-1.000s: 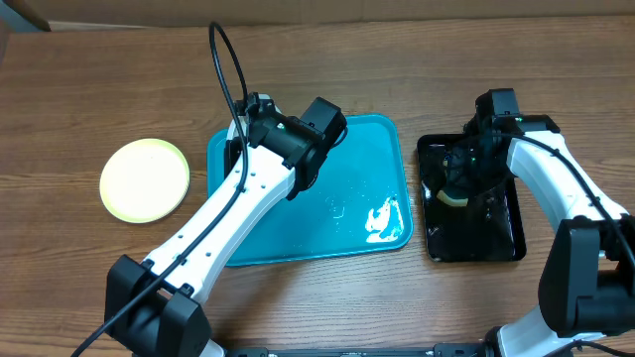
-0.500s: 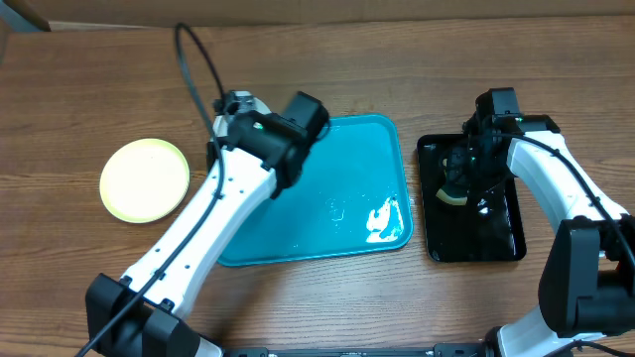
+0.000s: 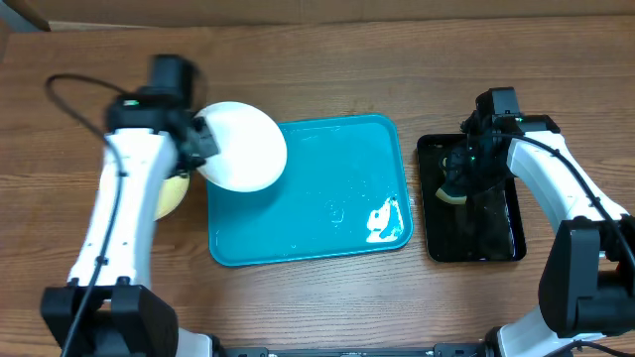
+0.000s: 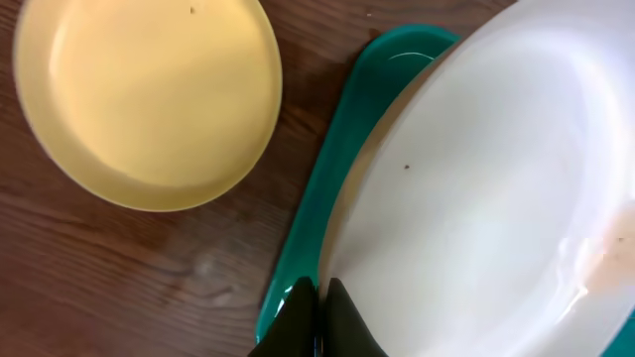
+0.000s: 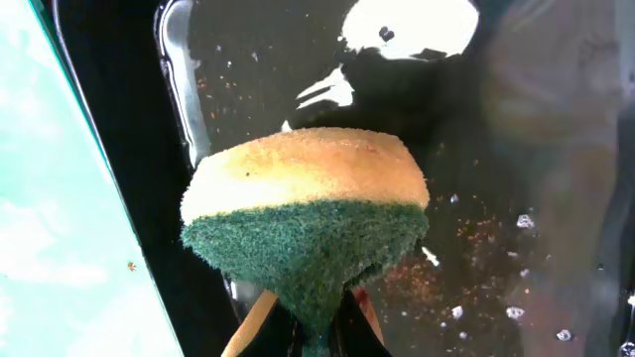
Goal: Clean dirty plates on tray and stack at the side
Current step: 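Lower the white plate onto the yellow plate stack and release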
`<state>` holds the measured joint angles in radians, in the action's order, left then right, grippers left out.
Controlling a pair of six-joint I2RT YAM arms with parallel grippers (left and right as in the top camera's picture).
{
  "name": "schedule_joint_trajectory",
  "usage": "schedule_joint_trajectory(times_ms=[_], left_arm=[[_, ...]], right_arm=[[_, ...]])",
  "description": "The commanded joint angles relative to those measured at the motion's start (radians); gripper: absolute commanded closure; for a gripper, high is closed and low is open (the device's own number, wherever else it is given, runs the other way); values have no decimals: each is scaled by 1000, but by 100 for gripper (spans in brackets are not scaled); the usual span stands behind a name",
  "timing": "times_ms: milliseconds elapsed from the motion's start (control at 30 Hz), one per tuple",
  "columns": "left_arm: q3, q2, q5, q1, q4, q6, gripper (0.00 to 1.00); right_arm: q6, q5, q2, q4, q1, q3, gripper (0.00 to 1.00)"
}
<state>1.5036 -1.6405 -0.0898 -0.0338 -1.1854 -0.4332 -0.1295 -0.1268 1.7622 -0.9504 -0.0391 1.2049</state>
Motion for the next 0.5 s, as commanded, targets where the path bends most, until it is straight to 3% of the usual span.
schedule_joint_trajectory(times_ms=[0,467], left_arm=[[-3,32,293,-144,3,171,96],[-122,30,326,-550,115,178,96]], right_arm=[[8,-9,-41,5,0,-1,96],[8,-10,-41,2,0,-1,96]])
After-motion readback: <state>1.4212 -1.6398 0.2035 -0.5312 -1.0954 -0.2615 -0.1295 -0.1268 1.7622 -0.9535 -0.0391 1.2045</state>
